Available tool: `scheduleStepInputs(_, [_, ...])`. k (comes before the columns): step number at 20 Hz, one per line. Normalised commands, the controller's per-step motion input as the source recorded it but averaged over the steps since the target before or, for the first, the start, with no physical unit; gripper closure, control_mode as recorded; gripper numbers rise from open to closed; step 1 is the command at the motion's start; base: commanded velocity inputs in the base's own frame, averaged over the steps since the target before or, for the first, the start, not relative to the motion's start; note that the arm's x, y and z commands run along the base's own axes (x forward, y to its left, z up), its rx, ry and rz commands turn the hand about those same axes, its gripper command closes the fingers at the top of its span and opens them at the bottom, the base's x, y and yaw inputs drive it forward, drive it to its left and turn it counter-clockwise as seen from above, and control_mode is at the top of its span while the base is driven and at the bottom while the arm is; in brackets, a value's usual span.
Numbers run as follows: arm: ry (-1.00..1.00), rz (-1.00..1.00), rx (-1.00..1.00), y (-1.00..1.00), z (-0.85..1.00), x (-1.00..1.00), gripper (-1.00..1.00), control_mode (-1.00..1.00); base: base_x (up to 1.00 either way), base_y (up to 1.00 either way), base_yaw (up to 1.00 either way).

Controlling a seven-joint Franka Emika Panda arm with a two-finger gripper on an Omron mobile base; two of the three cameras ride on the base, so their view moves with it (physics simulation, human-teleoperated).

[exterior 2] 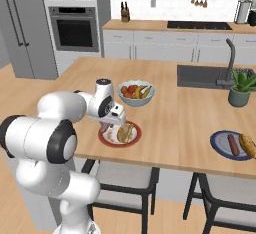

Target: Place one bun and one sausage from the bowl on each plate.

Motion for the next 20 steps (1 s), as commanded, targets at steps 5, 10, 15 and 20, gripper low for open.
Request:
scheduleStepInputs(5, [0.02, 0.0, 0.0, 0.0, -0.28, 0.21, 1.0, -1.0, 0.0, 0.0, 0.0])
scheduleStepInputs(10, [0.0, 0.0, 0.0, -0.01, -0.29, 0.28, 1.0, -1.0, 0.0, 0.0, 0.0])
scheduleStepInputs(15, [0.0, 0.0, 0.0, -0.06, -0.3, 0.36, 1.0, -1.0, 0.0, 0.0, 0.0])
scheduleStepInputs(20, [0.0, 0.0, 0.0, -0.01, -0.2, 0.25, -1.0, -1.0, 0.0, 0.0, 0.0])
